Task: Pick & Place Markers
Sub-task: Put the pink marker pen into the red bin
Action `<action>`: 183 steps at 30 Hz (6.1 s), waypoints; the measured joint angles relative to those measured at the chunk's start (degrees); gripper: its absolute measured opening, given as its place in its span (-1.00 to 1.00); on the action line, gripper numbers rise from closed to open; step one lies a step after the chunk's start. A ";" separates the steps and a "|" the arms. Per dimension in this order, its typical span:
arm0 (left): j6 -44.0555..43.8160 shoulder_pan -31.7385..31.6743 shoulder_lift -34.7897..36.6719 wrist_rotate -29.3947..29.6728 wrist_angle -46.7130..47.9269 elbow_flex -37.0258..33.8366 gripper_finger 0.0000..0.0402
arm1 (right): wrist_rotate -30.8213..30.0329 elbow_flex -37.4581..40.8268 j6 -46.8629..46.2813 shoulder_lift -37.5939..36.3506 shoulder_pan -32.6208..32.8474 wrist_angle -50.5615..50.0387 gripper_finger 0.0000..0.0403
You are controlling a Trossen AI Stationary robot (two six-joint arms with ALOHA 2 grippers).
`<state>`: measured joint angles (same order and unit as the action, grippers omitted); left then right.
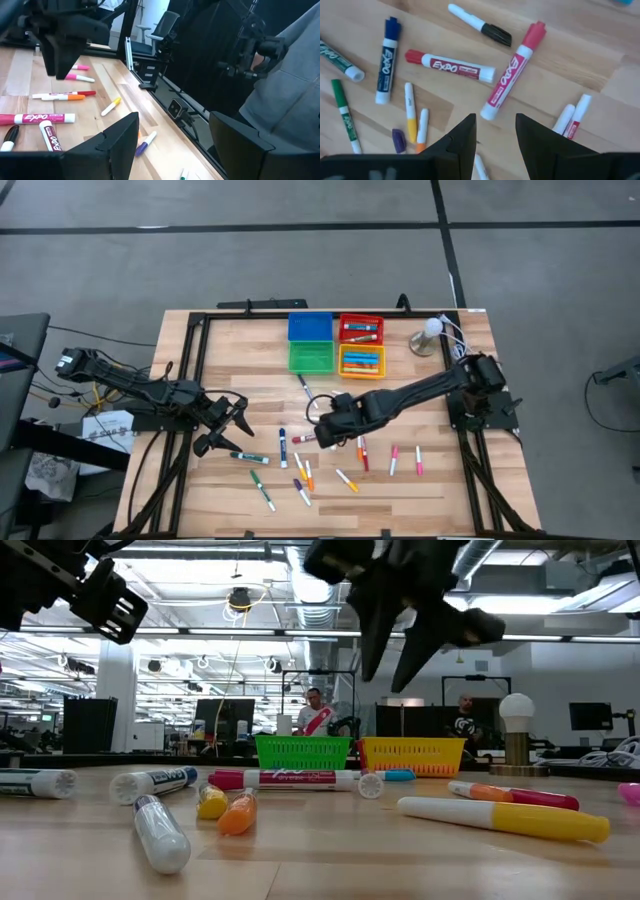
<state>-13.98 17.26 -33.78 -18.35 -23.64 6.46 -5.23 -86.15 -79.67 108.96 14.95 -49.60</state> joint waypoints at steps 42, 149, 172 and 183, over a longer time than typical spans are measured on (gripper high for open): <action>0.20 0.04 -0.12 -1.51 0.04 0.07 0.20 | -1.04 -0.07 -5.89 6.79 -2.88 3.30 -0.34; 0.02 0.07 -0.38 -1.44 -0.88 0.09 0.20 | -17.36 -7.76 74.01 -12.16 -34.60 -17.73 -0.69; 0.02 -0.04 -0.35 -0.76 -2.40 0.09 0.20 | -5.69 -7.69 105.23 4.14 -46.74 -7.76 -0.69; 0.00 -0.04 -0.32 -0.76 -3.95 0.09 0.20 | -3.74 -7.63 107.78 10.32 -50.05 -6.98 -0.69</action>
<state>-13.98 17.21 -34.10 -19.11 -27.59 6.55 -8.97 -93.78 28.11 119.28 -35.09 -56.58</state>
